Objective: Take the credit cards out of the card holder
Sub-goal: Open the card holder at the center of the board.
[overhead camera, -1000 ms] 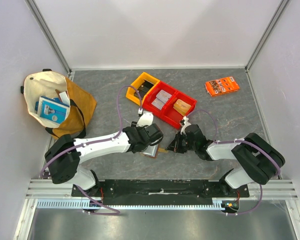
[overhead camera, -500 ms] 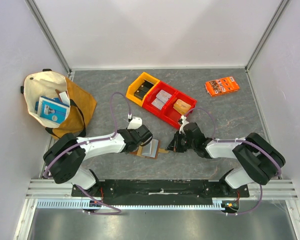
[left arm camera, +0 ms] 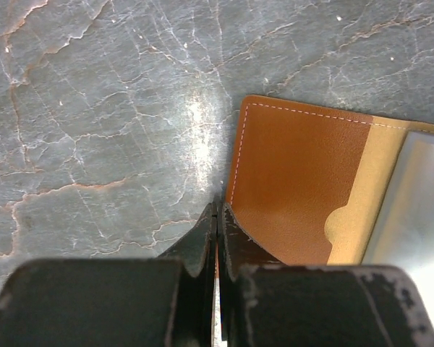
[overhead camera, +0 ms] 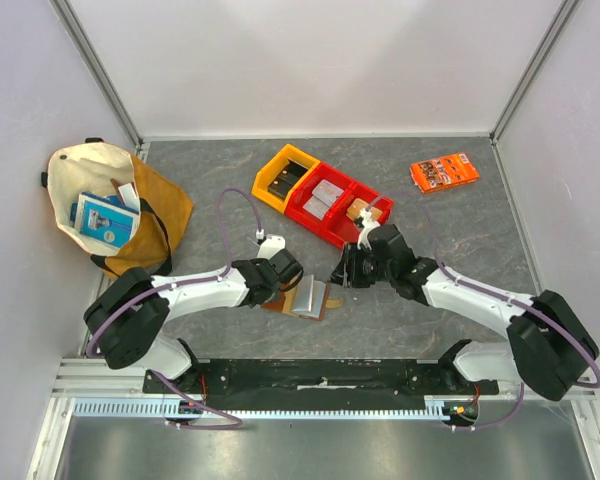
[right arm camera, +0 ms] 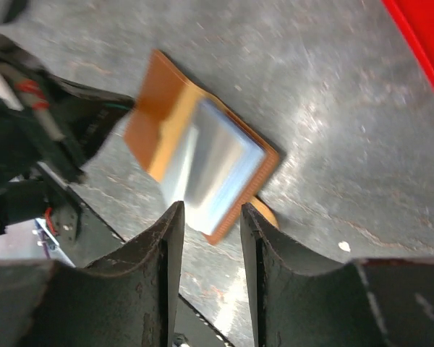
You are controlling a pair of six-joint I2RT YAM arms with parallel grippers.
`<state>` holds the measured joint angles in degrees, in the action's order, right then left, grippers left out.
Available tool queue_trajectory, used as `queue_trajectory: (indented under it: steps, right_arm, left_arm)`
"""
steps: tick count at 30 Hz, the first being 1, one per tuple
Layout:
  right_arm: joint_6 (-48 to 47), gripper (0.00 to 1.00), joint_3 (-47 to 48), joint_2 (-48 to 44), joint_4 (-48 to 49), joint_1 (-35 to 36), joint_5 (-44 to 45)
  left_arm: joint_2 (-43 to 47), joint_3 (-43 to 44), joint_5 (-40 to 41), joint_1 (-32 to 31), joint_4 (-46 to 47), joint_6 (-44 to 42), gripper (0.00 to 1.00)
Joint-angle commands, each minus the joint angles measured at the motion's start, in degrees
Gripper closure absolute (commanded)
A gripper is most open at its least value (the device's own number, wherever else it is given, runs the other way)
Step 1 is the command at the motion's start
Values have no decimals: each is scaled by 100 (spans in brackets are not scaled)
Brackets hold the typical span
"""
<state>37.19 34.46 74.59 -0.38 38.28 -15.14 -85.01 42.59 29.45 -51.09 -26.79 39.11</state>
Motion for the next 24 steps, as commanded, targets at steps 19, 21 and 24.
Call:
queue_trajectory:
  steps: [19, 21, 24]
  right_arm:
    - [-80, 94, 764, 1435, 583, 408, -279]
    - [-71, 94, 852, 1611, 618, 487, -306]
    - [-54, 94, 983, 1787, 697, 680, -341]
  left_arm:
    - [143, -93, -388, -68, 279, 35, 98]
    - [143, -102, -396, -68, 288, 52, 98]
    - [160, -102, -440, -77, 297, 70, 98]
